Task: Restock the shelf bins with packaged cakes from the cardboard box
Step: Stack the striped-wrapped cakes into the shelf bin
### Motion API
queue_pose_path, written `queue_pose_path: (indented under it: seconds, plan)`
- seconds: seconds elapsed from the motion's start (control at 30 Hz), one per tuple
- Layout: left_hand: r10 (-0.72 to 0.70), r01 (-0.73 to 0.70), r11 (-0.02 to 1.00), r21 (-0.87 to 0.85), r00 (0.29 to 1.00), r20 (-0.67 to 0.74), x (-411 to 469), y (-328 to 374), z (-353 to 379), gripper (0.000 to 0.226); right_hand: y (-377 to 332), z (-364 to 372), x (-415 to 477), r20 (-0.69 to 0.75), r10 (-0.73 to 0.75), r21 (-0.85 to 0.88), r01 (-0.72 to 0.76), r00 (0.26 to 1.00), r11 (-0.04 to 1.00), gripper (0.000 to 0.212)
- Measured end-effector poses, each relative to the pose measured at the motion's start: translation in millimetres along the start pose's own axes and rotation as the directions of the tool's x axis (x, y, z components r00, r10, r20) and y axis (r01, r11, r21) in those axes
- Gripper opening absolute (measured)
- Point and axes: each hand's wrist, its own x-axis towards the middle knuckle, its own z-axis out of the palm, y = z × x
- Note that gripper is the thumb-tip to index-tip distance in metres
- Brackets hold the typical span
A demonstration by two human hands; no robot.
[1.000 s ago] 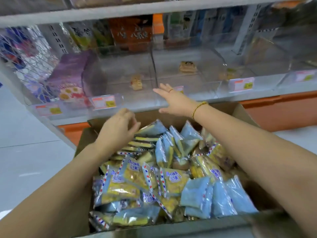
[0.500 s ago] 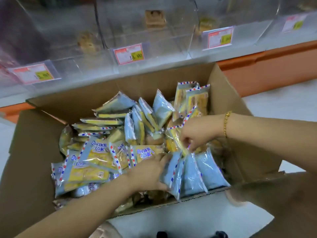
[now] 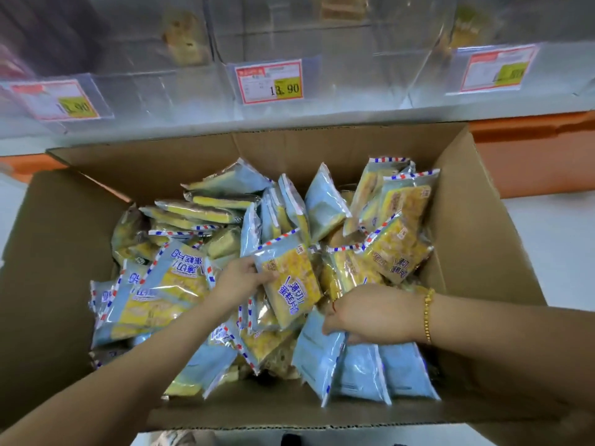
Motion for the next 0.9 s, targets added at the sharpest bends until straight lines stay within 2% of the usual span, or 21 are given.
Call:
queue_pose_path:
  seconds: [0.1, 0.17, 0.23, 0.27, 0.3, 0.37, 0.4, 0.43, 0.53, 0.63, 0.73, 0.83, 0.9]
  plan:
    - [-0.071, 0.087, 0.977, -0.192, 0.993, 0.091, -2, 5, -9, 0.012, 2, 7, -10, -0.172, -0.119, -0.109, 0.101, 0.978, 0.989, 0.024]
    - [-0.084, 0.109, 0.972, -0.207, 0.989, 0.123, -7, 11, -12, 0.021, 8, 17, -16, -0.371, -0.123, -0.095, 0.094, 0.920, 0.991, 0.022]
    - [-0.079, 0.109, 0.967, -0.228, 0.987, 0.139, -13, 18, -15, 0.024, 12, 9, -21, -0.525, -0.023, 0.158, 0.124, 0.851, 0.980, 0.017]
    - [-0.079, 0.111, 0.967, -0.229, 0.986, 0.146, -14, 23, -18, 0.017, 14, -3, -24, -0.568, 0.092, 0.342, 0.133, 0.818, 0.930, 0.013]
    - [-0.079, 0.115, 0.971, -0.210, 0.982, 0.172, -16, 28, -21, 0.008, 18, -19, -27, -0.552, 0.244, 0.546, 0.125, 0.797, 0.828, 0.015]
    - [-0.093, 0.141, 0.973, -0.184, 0.965, 0.247, -21, 41, -30, 0.007, 33, -47, -36, -0.397, 0.470, 0.865, 0.150, 0.788, 0.478, 0.021]
    - [-0.096, 0.150, 0.974, -0.169, 0.952, 0.291, -24, 46, -35, 0.009, 42, -58, -42, -0.329, 0.495, 0.925, 0.169, 0.805, 0.340, 0.019]
    - [-0.091, 0.145, 0.979, -0.146, 0.942, 0.323, -26, 49, -39, 0.013, 51, -68, -50, -0.282, 0.480, 0.948, 0.165, 0.830, 0.272, 0.014]
    - [-0.067, 0.110, 0.989, -0.094, 0.925, 0.373, -43, 58, -44, 0.036, 67, -85, -68, -0.230, 0.391, 0.961, 0.144, 0.891, 0.236, 0.004]
    - [-0.023, 0.090, 0.983, -0.160, 0.925, 0.380, -69, 70, -39, 0.049, 66, -92, -82, -0.218, 0.340, 0.969, 0.162, 0.915, 0.185, 0.011]
    - [0.047, 0.034, 0.976, -0.214, 0.930, 0.364, -98, 86, -25, 0.040, 58, -91, -95, -0.215, 0.316, 0.971, 0.167, 0.924, 0.171, 0.008]
    - [0.114, -0.013, 0.958, -0.285, 0.933, 0.340, -125, 105, -9, 0.022, 49, -85, -111, -0.225, 0.335, 0.963, 0.158, 0.915, 0.217, 0.007]
    - [0.134, -0.016, 0.941, -0.338, 0.935, 0.328, -142, 116, 1, 0.024, 40, -82, -125, -0.249, 0.368, 0.962, 0.184, 0.896, 0.204, 0.001]
